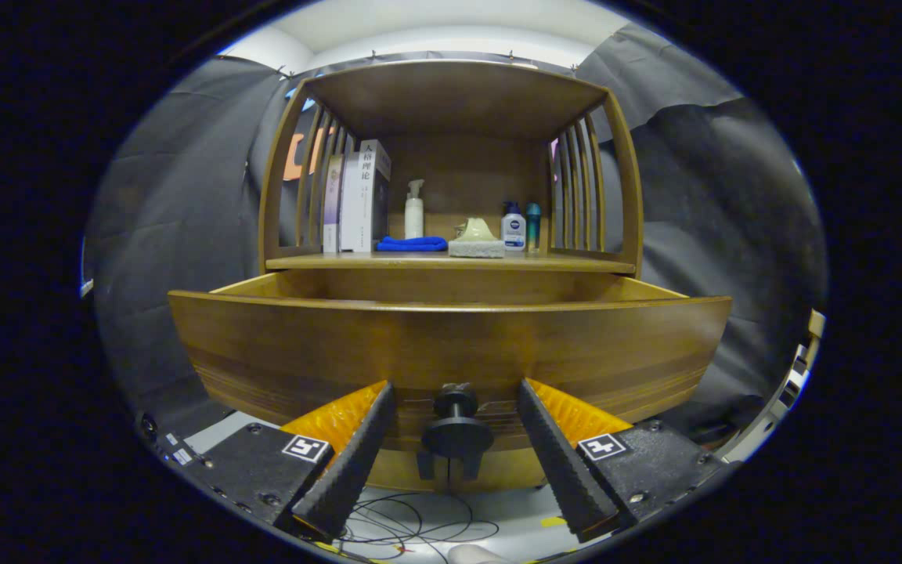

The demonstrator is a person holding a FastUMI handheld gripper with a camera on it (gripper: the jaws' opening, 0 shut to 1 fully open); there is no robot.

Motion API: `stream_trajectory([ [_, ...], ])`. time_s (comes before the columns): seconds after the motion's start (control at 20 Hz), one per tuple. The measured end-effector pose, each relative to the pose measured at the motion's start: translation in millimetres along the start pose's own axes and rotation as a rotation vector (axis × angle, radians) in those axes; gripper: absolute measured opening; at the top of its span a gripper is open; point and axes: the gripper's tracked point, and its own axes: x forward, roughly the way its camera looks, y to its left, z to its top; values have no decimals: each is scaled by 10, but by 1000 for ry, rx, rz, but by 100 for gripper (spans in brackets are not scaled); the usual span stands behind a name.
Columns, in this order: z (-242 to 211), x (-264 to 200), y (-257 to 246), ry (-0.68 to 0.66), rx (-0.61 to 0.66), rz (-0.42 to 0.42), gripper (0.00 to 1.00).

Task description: Pull open the drawer, take out the items inside it, and place them on the countertop above the cabinet.

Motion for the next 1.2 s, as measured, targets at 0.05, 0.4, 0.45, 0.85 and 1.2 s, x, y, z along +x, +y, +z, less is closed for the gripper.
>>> stream_trajectory([
  [0.05, 29, 60, -2, 1, 3, 1, 100],
  [0.4, 206, 428, 26, -25, -2, 3, 100],
  [0.45, 193, 482, 21, -16, -10, 2, 100],
  [0.85, 308, 1004, 22, -13, -33, -3, 100],
  [1.2, 371, 1367, 20, -41, -50, -1, 100],
])
